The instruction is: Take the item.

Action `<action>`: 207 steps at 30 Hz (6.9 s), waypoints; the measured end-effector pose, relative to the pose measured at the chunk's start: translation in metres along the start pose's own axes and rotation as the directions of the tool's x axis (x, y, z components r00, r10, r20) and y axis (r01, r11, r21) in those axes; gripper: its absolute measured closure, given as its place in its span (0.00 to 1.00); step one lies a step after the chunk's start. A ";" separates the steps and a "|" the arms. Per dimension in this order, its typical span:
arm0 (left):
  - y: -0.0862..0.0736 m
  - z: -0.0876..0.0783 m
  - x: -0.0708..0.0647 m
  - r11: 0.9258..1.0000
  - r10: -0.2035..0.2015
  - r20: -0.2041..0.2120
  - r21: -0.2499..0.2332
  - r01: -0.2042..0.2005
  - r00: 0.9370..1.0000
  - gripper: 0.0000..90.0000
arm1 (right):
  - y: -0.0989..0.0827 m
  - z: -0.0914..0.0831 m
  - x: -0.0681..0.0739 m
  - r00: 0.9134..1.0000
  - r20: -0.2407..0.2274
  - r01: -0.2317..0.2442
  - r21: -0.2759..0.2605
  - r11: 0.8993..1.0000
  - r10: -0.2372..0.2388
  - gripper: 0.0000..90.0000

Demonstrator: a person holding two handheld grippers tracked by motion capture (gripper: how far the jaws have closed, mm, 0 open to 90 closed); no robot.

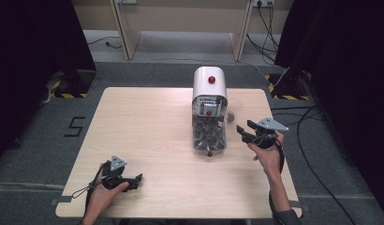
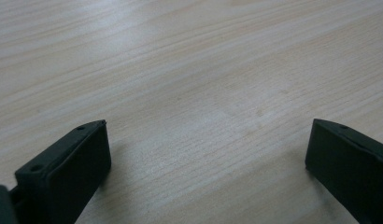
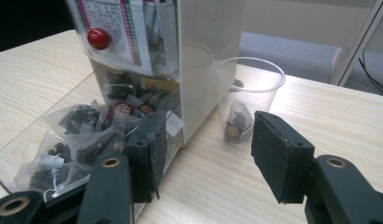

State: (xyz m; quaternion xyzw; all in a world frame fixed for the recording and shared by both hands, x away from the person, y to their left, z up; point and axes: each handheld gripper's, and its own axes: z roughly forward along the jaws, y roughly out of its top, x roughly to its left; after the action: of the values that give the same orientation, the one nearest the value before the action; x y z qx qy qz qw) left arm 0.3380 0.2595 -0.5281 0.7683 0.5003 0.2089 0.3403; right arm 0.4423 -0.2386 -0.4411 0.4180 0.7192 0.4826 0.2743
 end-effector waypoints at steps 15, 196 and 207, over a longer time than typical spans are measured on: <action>0.000 0.000 0.000 1.000 0.000 0.000 0.000 0.000 1.000 0.00 | -0.009 -0.005 0.004 1.000 0.000 -0.016 -0.003 1.000 0.016 0.50; 0.000 -0.001 0.000 1.000 0.002 0.000 0.001 -0.002 1.000 0.00 | -0.139 -0.101 0.069 1.000 0.010 0.010 0.247 0.969 -0.013 0.17; 0.000 -0.001 0.000 1.000 0.002 0.000 0.001 -0.002 1.000 0.00 | -0.149 -0.113 0.068 1.000 0.009 0.012 0.207 0.978 -0.014 0.16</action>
State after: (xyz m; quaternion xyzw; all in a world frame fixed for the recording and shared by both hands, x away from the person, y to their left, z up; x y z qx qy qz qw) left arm 0.3373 0.2598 -0.5281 0.7690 0.4996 0.2090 0.3396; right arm 0.2681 -0.2594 -0.5350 0.4419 0.7669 0.4011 0.2361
